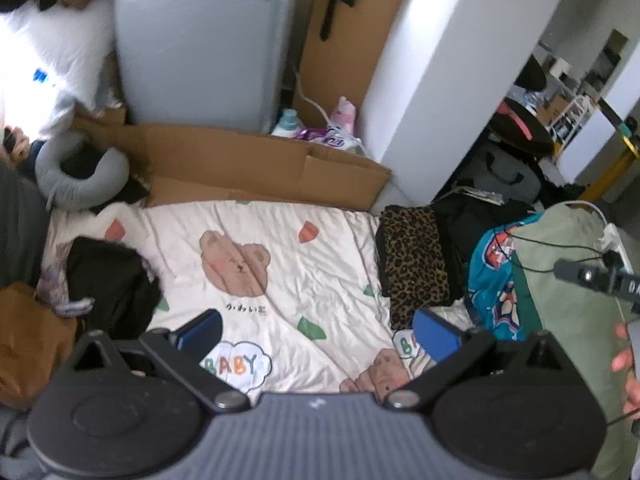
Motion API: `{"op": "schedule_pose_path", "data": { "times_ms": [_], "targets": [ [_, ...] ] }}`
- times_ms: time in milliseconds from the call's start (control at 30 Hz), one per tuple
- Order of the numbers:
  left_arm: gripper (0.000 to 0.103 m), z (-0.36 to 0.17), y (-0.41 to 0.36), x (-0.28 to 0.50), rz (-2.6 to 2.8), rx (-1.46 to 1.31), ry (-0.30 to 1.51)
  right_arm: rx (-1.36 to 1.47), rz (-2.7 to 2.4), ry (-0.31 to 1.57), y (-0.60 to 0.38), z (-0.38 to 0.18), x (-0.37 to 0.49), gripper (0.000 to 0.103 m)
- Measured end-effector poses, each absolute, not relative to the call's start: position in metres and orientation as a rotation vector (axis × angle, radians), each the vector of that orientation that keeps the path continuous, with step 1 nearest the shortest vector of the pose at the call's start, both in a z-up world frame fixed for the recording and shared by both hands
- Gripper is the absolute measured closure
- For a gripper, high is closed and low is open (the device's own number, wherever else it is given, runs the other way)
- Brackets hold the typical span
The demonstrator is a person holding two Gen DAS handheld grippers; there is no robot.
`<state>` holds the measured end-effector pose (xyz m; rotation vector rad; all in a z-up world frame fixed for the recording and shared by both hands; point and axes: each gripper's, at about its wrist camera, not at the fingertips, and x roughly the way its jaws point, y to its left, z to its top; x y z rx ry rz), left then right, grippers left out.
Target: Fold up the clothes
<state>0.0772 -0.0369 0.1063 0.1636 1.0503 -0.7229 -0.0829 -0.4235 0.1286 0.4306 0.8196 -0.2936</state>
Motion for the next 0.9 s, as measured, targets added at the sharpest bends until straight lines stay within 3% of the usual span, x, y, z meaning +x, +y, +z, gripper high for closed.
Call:
{"op": "schedule_pose_path", "data": {
  "times_ms": [367,900],
  "targets": [
    [0.0,0.076,0.03,0.083,-0.507,0.118,0.992,0.345,-0.227,0.855,-0.368,0.106,-0.065,0.0],
    [0.0,0.01,0.037,0.051,-0.36,0.116,1.019,0.334,-0.157,0.884,-0.335,0.056,-0.063,0.0]
  ]
}}
